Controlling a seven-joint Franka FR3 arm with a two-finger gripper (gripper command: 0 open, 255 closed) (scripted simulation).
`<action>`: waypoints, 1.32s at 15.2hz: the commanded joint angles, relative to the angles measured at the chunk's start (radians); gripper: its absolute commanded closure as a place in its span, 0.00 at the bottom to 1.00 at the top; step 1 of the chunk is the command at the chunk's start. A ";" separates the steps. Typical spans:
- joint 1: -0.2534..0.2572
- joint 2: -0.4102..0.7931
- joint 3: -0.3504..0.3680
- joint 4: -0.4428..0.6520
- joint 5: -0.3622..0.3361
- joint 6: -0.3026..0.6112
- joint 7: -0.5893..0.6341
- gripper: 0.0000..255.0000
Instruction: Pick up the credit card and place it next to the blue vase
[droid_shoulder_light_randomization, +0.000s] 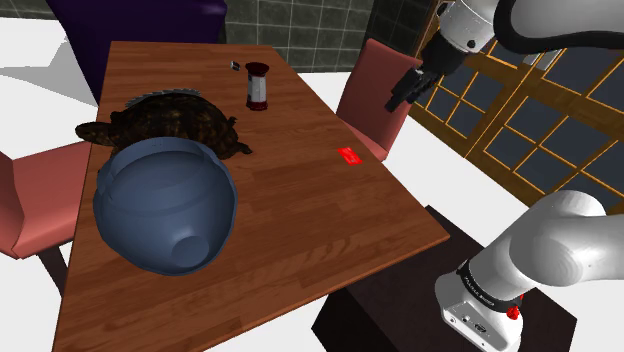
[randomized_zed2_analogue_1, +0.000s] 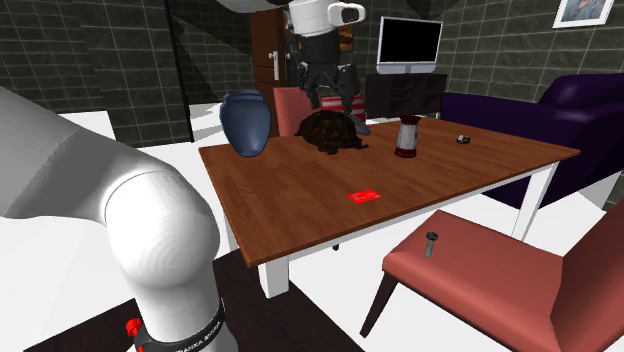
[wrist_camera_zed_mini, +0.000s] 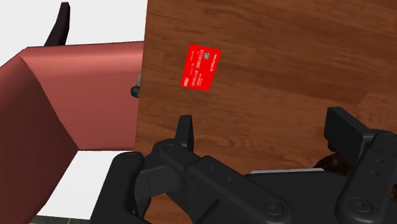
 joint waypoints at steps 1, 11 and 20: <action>-0.014 0.007 0.016 -0.069 -0.001 0.111 0.023 0.00; -0.134 0.244 0.170 -0.277 -0.033 0.708 0.207 0.00; -0.624 0.538 0.596 -0.260 -0.288 1.109 0.519 0.00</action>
